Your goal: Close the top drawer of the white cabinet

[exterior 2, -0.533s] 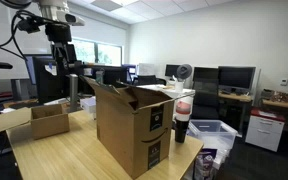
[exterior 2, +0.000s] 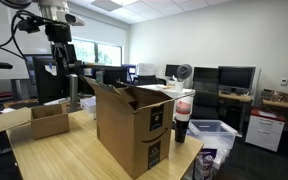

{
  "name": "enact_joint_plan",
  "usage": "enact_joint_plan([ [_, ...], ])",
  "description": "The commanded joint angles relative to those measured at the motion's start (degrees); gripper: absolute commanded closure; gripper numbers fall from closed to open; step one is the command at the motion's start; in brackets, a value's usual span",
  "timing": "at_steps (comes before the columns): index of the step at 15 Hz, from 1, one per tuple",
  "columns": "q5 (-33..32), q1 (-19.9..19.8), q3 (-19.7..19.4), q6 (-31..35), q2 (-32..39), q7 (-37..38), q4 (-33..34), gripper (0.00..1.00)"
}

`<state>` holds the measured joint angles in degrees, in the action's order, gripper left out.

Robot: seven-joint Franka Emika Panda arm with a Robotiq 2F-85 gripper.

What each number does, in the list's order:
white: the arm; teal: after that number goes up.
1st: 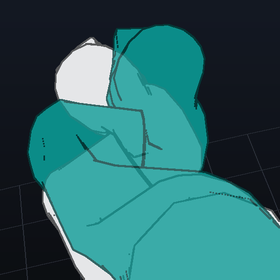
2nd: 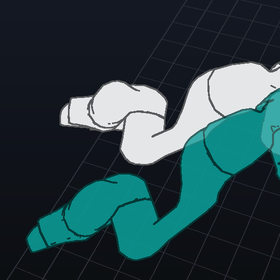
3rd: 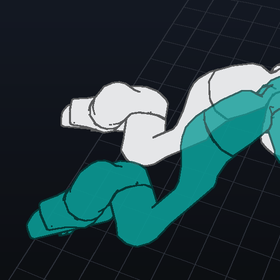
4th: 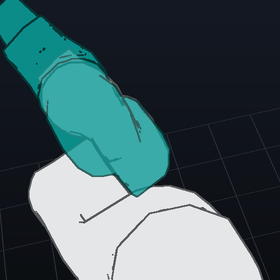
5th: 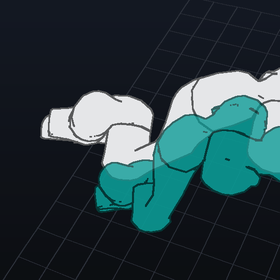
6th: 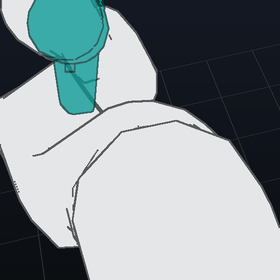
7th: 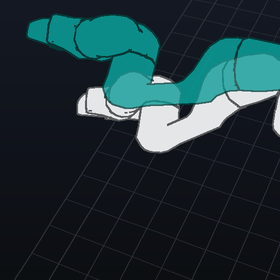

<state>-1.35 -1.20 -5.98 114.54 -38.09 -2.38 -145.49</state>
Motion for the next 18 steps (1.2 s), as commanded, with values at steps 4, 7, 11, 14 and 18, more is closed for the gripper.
enact_joint_plan([
  [4,0.38,-0.72,0.78,-0.26,0.16,-0.39,0.21,0.00],
  [7,0.29,-0.78,0.91,-0.32,0.19,-0.23,0.24,0.00],
  [11,-0.03,-1.05,1.12,-0.91,0.58,0.21,0.39,0.00],
  [14,0.04,-1.06,1.07,-1.65,1.33,0.25,0.60,0.00],
  [18,0.61,-0.77,0.70,-2.27,2.60,-0.22,0.64,0.00],
])
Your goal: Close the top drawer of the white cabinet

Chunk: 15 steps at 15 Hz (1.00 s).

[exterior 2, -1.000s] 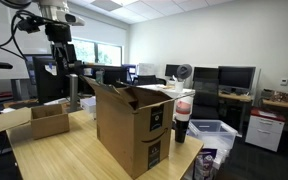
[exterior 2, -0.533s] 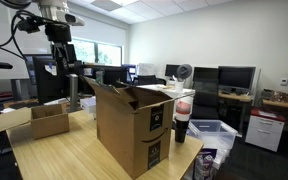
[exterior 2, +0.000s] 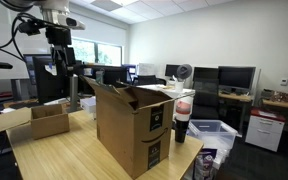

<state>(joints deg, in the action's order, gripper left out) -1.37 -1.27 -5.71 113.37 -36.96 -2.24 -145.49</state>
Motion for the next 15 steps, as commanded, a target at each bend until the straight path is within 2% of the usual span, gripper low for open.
enact_joint_plan([
  [1,0.76,-0.63,0.46,-0.81,1.45,-0.36,0.53,0.00],
  [9,0.76,-0.40,0.68,-0.61,1.43,-0.60,0.49,0.00],
  [15,0.27,0.43,0.78,5.65,7.35,-2.68,-1.98,0.00],
])
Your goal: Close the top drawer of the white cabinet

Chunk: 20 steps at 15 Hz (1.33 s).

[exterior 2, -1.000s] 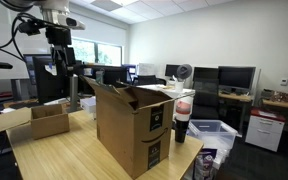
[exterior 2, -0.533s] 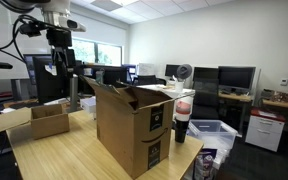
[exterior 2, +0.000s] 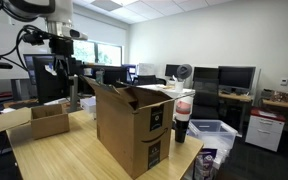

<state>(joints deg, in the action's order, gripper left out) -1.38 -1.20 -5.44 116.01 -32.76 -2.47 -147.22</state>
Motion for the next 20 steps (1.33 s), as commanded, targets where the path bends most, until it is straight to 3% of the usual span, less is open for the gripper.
enact_joint_plan([
  [1,0.35,0.73,0.77,3.88,4.44,-2.90,-0.13,0.00],
  [10,2.41,5.57,5.51,7.19,11.45,-1.12,0.70,0.00],
  [20,11.16,9.72,11.49,10.61,16.83,7.34,3.04,0.00],
])
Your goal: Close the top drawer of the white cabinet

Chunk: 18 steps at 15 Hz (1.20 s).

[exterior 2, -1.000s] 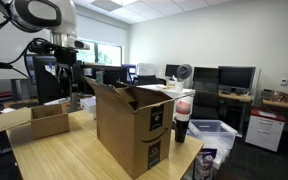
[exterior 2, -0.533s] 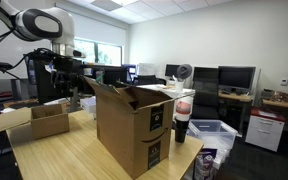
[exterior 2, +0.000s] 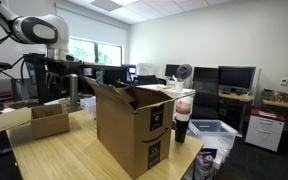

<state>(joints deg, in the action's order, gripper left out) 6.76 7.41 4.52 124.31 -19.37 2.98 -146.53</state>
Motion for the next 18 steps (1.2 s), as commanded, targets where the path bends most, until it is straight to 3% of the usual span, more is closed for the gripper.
enact_joint_plan([
  [1,3.74,1.49,1.91,2.91,4.35,2.06,3.09,0.00],
  [8,6.54,2.15,2.50,7.25,11.59,0.18,8.80,0.00],
  [18,5.21,1.85,2.49,6.14,11.58,0.72,9.66,0.00],
])
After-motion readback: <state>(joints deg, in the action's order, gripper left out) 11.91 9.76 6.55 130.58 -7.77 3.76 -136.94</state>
